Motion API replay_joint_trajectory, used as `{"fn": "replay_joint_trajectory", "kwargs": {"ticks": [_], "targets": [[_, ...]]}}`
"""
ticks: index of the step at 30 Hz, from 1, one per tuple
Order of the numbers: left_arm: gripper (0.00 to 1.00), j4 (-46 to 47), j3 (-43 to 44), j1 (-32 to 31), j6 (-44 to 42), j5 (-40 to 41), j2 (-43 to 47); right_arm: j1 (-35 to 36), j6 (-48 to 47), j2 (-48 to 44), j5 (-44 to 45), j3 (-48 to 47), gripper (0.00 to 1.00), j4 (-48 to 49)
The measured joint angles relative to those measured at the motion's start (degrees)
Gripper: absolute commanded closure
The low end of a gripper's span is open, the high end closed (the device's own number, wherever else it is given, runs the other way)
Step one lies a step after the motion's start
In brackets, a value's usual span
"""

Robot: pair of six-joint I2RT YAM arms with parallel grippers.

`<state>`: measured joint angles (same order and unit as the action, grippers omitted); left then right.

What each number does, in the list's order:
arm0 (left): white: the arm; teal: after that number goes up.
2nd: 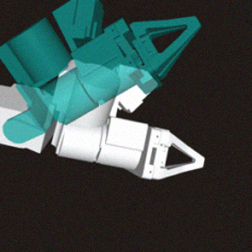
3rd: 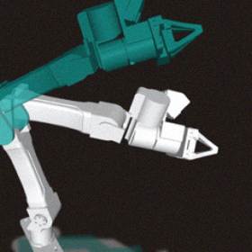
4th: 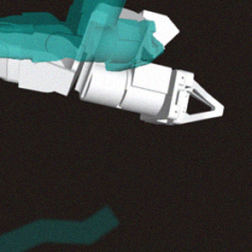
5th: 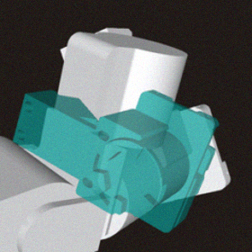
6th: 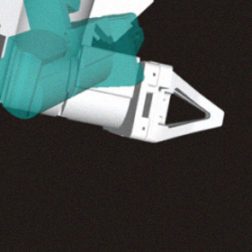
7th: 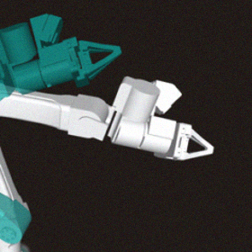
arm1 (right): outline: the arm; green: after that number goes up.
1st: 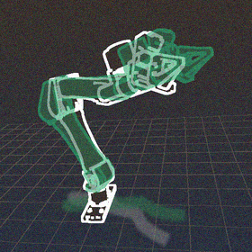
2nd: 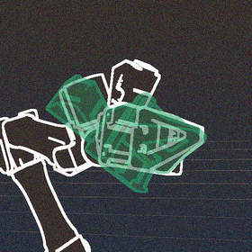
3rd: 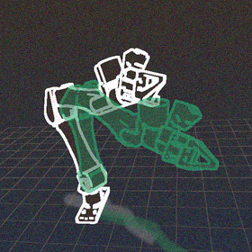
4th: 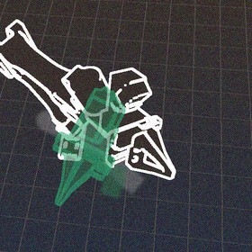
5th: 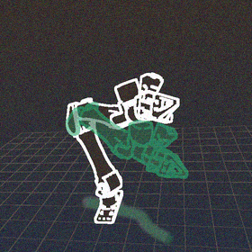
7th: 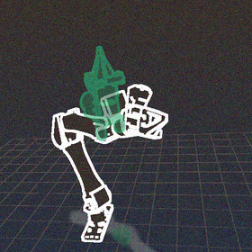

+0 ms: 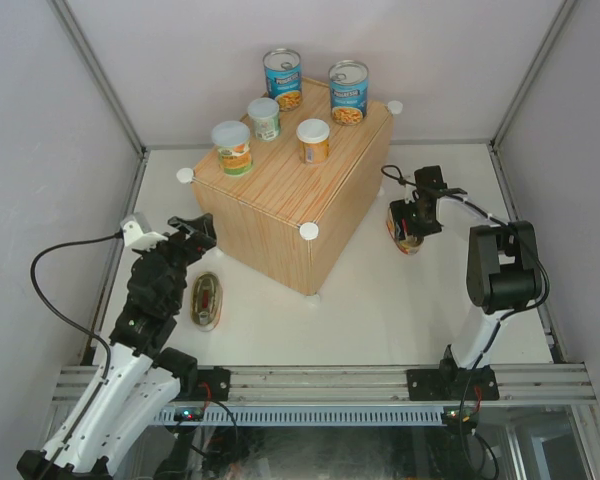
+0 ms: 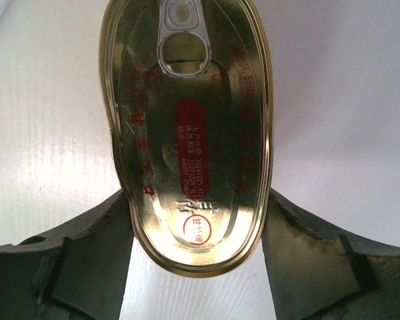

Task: Place and organize the canned foods onto the counter

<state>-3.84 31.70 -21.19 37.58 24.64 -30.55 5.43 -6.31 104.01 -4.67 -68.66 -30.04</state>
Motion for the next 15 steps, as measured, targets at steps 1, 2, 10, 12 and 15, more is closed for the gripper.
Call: {"fn": "replay_joint_trajectory", "kwargs": {"ticks": [1,2,10,12,15], "targets": [[0.07,0.1,-0.1,0.0,0.4,0.0,0.0,0.0,0.4,-0.1,0.1,0.0,0.96,-0.2],[0.07,0.1,-0.1,0.0,0.7,-0.1,0.1,0.2,1.0,-0.2,0.3,0.0,0.99,-0.6],[0.08,0.3,-0.1,0.0,1.9,-0.9,0.7,0.7,5.4,-3.0,0.7,0.0,1.0,-4.5],[0.08,0.2,-0.1,0.0,2.0,-0.9,1.0,0.7,6.4,-4.2,0.7,0.2,1.0,-5.5],[0.08,-0.2,-0.2,0.0,2.4,-0.9,2.3,1.2,7.7,-6.3,0.7,1.2,1.0,-6.3]]}}
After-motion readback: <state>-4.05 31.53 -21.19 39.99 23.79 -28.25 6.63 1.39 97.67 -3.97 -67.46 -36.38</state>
